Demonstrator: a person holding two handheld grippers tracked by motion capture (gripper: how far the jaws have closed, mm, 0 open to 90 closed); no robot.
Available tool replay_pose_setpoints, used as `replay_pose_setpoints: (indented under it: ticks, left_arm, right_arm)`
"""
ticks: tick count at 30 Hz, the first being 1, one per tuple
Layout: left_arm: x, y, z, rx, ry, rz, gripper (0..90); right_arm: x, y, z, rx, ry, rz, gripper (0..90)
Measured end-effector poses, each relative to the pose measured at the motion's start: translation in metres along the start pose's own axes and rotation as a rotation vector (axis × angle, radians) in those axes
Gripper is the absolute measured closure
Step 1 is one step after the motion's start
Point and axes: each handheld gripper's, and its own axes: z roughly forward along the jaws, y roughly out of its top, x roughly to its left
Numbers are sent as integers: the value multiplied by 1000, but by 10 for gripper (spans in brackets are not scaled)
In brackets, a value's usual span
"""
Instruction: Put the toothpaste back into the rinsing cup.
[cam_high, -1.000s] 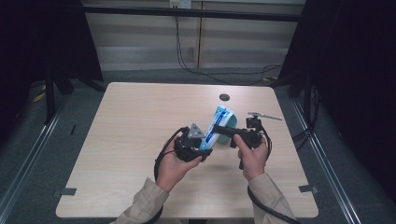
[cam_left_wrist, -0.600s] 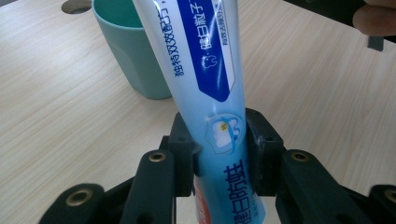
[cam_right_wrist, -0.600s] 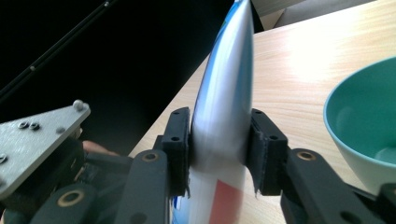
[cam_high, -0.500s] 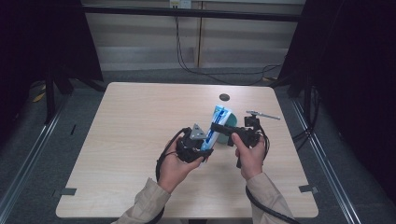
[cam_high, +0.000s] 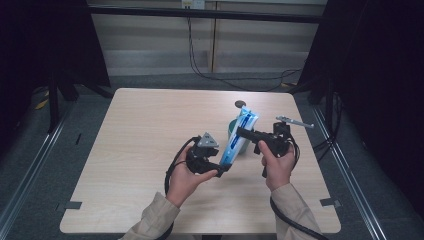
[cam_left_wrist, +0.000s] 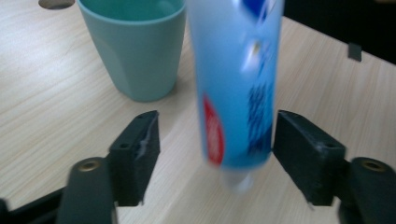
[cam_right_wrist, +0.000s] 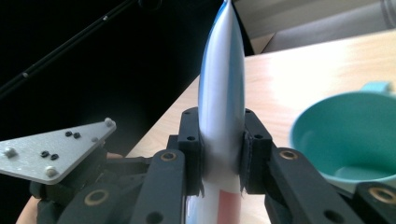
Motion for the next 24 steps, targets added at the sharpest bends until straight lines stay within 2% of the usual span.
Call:
replay_pose_setpoints:
  ticks: [1,5,6,9,14,19,24]
  left_arm:
    - [0,0,0,0,0,0,282]
    - [4,-9,1,8,-22,-2,250]
    - [5,-12,1,11,-23,-1,250]
    - [9,-22,4,36,-31,-7,222]
    - [14,-32,7,56,-26,-13,195]
    - [19,-44,10,88,-14,-12,184]
    - [22,-53,12,104,-8,-29,175]
  right_arm:
    - [0,0,0,0,0,0,740]
    - [-1,4,-8,-9,-41,-57,740]
    - [0,4,-9,-11,-42,-55,739]
    - [-2,6,-14,-15,-65,-86,740]
    - [-4,7,-17,-21,-75,-91,739]
    - [-5,9,-19,-25,-83,-111,739]
    - [-5,12,-19,-31,-98,-139,738]
